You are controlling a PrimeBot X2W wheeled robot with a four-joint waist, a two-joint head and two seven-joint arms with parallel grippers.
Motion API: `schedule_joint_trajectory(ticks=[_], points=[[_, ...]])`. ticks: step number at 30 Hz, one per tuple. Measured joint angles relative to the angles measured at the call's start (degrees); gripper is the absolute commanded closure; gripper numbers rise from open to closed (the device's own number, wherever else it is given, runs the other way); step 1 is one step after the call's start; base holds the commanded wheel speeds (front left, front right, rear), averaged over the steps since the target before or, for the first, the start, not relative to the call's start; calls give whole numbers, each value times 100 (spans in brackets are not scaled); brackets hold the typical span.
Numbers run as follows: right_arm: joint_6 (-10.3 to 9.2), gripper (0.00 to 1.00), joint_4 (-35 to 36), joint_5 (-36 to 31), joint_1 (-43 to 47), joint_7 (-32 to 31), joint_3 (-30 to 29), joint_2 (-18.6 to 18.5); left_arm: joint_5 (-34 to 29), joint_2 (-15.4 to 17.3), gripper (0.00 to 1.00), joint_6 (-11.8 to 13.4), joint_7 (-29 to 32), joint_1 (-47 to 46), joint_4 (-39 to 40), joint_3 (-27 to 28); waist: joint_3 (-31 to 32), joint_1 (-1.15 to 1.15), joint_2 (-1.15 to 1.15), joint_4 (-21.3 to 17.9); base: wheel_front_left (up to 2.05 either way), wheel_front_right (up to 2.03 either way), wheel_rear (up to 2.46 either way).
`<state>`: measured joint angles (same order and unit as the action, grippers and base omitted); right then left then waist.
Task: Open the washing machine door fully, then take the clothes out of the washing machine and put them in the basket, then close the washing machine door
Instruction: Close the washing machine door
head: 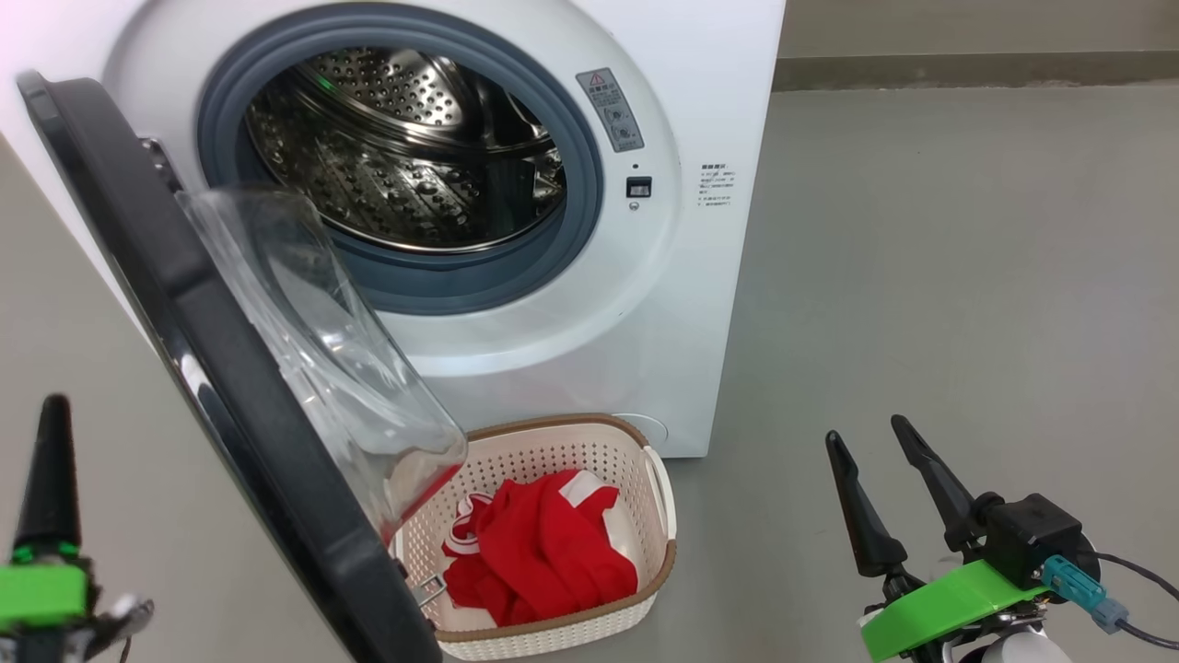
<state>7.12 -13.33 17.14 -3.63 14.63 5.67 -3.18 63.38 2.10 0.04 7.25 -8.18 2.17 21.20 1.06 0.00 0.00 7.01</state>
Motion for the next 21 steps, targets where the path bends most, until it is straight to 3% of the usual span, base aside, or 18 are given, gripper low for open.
schedule_joint_trajectory(ticks=[6,7,10,15,21], points=[[0,0,1,0,0,0,-1,-5,987,-21,100,1180,1235,-145,554,103,-35,0,0,-30,0,0,0],[0,0,1,0,0,0,-1,-5,987,-21,100,1180,1235,-145,554,103,-35,0,0,-30,0,0,0],[0,0,2,0,0,1,-2,-7,1272,-18,100,1575,1625,-145,836,109,-65,0,0,-45,0,0,0],[0,0,1,0,-1,0,8,-11,1689,-10,100,1872,1961,-145,1149,130,-109,0,0,-99,0,0,0],[0,0,0,-1,-8,0,15,-14,1973,-11,100,1944,1993,-140,1443,38,-168,0,0,-229,0,0,0]])
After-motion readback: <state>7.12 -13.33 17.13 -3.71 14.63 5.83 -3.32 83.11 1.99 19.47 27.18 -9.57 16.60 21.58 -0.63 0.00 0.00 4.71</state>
